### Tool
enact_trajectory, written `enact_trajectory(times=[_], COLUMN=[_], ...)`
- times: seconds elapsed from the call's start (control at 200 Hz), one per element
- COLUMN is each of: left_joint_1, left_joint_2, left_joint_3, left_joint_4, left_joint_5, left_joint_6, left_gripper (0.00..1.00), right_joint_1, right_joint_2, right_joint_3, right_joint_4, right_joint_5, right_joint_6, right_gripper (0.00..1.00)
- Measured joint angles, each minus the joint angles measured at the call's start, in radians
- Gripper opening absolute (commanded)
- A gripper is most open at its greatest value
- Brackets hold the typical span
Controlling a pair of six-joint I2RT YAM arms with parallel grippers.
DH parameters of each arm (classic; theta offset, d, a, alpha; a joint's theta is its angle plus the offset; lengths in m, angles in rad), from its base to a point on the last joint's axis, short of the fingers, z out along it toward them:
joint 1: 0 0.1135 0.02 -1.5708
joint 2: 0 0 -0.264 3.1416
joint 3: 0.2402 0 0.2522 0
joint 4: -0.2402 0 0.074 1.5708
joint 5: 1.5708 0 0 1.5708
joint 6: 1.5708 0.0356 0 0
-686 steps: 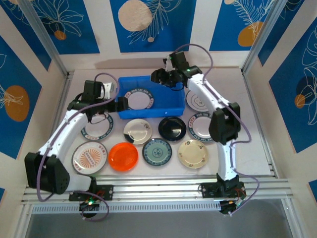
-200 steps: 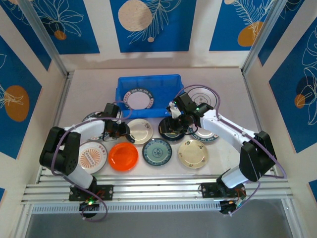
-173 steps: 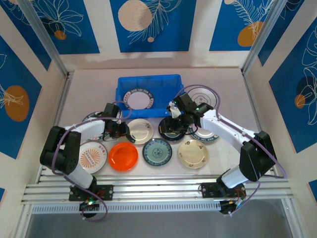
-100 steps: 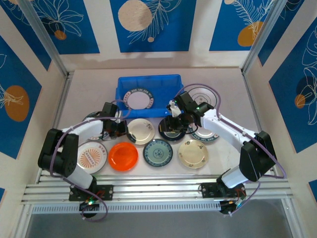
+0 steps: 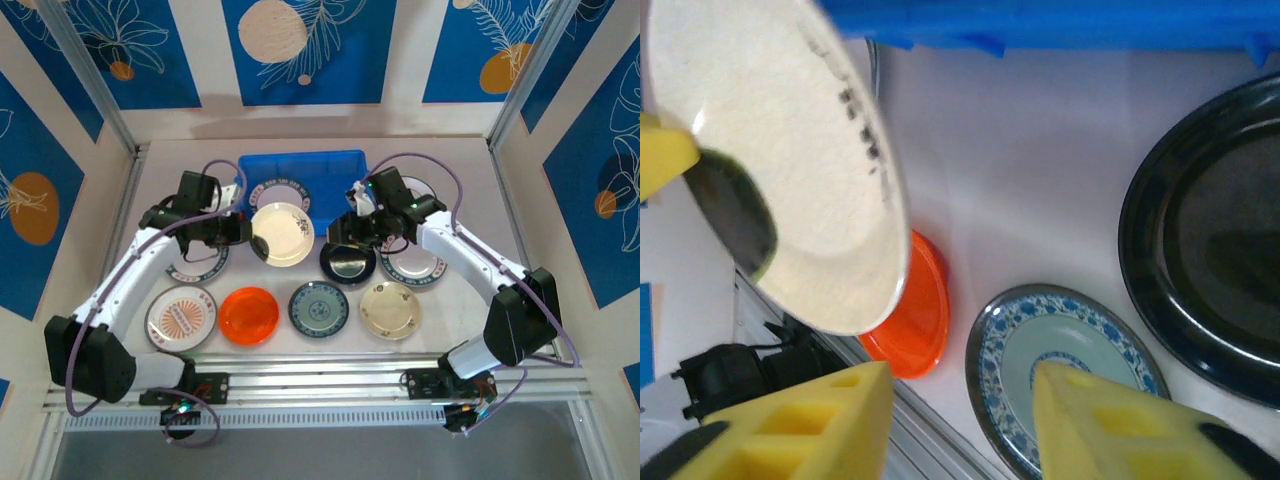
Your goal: Place the plates into the plastic bin on the countertop
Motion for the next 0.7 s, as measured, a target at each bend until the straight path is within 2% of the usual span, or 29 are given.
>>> enact_trajectory(times=[0.235,0.46,0.7], left_joint_1=[0.0,0.0,0.0], left_joint_2=[0.047,0.213,0.408], left_joint_3=[0.064,0.112,0.234], left_joint_4=[0.037,0.179,0.319], left_joint_5=[0.032,0.044,0.05], left_joint_6=[-0.03,-0.097,-0.155], left_gripper=[0.0,0.0,0.0], right_joint_1=[-0.08,-0.135,-0.173], right_joint_2=[-0.039,-0.047,-0.045], right_joint_3=[0.033,0.05,0.055], right_joint_4=[0.029,0.05,0.079], right_joint_5=[-0.02,-0.019,-0.018], right_joint_6=[0.016,0.042,0.077], right_gripper=[0.5,0.5,0.5])
